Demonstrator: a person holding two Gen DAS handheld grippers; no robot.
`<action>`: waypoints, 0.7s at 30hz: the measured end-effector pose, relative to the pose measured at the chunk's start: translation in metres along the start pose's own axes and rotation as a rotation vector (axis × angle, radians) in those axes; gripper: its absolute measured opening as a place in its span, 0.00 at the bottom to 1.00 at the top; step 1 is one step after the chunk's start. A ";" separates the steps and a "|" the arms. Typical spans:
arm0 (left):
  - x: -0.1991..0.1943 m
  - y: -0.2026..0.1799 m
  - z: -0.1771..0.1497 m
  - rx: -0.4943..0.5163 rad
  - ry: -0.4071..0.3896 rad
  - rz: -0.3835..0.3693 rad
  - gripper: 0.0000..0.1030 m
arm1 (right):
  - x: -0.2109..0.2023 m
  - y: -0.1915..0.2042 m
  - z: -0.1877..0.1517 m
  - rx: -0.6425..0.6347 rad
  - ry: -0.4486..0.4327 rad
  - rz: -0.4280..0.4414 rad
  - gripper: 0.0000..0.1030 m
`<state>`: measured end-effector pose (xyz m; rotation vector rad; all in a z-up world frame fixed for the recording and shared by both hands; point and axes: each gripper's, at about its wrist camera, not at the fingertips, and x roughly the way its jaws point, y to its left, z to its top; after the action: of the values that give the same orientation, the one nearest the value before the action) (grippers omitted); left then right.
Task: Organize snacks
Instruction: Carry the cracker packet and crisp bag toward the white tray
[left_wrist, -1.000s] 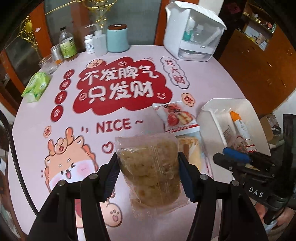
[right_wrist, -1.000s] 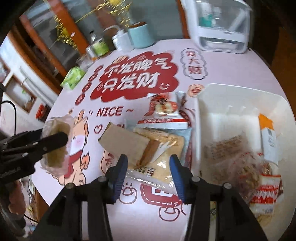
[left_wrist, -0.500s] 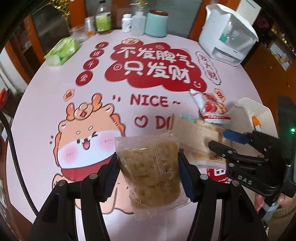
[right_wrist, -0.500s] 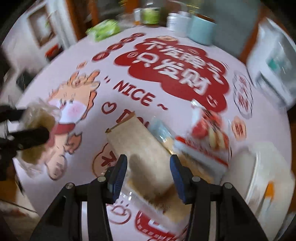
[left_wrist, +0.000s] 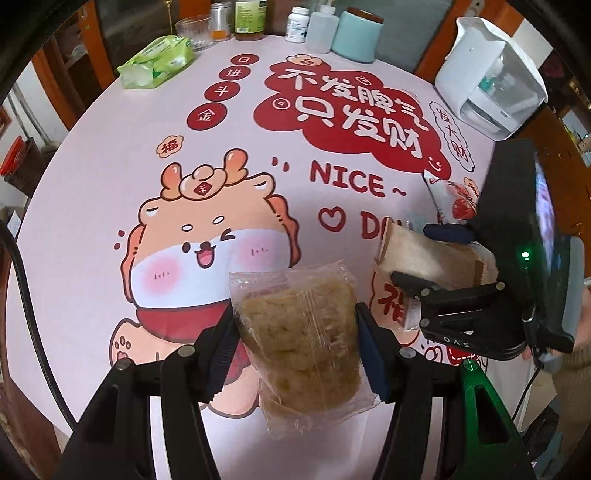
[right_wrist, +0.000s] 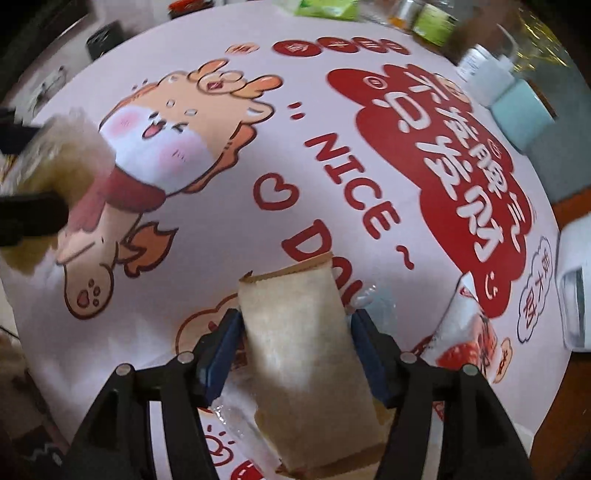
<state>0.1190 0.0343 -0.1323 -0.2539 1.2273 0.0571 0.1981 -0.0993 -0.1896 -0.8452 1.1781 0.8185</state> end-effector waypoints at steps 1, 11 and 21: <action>0.000 0.002 0.000 -0.002 0.000 0.002 0.57 | 0.001 0.001 0.001 -0.010 0.003 -0.003 0.61; 0.003 0.001 0.007 0.003 0.012 -0.004 0.57 | -0.023 0.000 -0.012 0.094 -0.081 -0.017 0.56; -0.026 -0.042 0.020 0.123 -0.052 -0.051 0.57 | -0.133 -0.029 -0.095 0.554 -0.367 0.008 0.51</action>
<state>0.1362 0.0005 -0.0947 -0.1757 1.1676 -0.0554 0.1577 -0.2096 -0.0722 -0.2212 1.0051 0.5759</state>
